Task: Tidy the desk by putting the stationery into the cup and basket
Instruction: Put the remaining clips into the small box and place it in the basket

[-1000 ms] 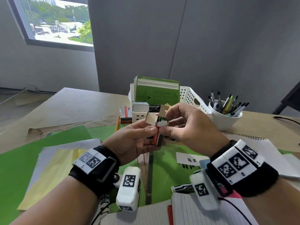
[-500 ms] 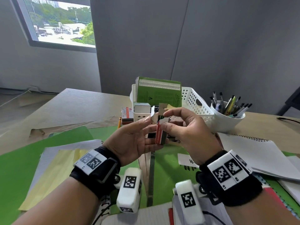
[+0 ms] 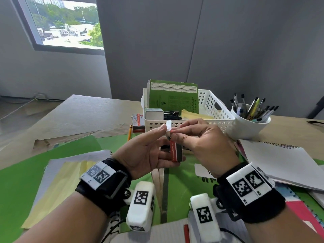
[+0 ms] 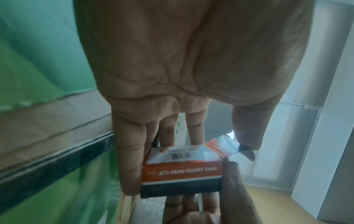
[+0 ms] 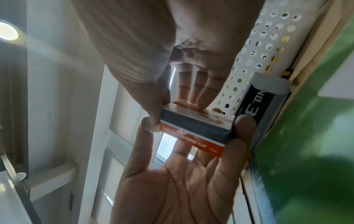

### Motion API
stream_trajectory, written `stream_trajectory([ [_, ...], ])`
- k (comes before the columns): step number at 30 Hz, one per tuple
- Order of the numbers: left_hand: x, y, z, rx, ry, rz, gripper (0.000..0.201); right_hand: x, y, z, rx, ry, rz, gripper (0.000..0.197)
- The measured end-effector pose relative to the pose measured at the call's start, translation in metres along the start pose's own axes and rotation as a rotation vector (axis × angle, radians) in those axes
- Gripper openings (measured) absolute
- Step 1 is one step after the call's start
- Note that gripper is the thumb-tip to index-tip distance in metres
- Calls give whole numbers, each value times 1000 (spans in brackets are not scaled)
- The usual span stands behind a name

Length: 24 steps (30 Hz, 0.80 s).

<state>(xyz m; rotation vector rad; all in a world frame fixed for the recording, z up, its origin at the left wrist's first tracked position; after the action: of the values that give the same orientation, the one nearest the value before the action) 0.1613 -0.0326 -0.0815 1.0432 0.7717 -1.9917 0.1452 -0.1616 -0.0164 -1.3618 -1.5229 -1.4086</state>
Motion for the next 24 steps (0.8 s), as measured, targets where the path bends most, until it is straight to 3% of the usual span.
stream_trajectory([
  [5,4,2,-6,-35,0,-13,60,-7,2,5,30,-94,-24,6],
  [10,2,1,-4,-21,-20,7,41,1,-2,8,74,-112,-56,7],
  [13,0,-1,-2,-9,-27,10,51,0,-5,11,101,-21,-3,20],
  [19,-1,-3,1,3,-82,1,25,1,-8,10,124,29,28,40],
  [24,-1,-3,1,-21,-158,2,37,2,-9,13,160,-12,37,39],
])
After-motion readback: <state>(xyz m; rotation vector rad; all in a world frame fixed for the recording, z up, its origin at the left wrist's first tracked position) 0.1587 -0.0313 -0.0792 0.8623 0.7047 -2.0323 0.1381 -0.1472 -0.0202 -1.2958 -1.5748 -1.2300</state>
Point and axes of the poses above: each hand's wrist, its own y-axis towards the middle knuckle, its own z-axis out of the palm, x = y × z, the point moved 8 cm from there along y, towards the middle knuckle, and after that the axes turned 10 degrees about -x, right-handed, at the moved point
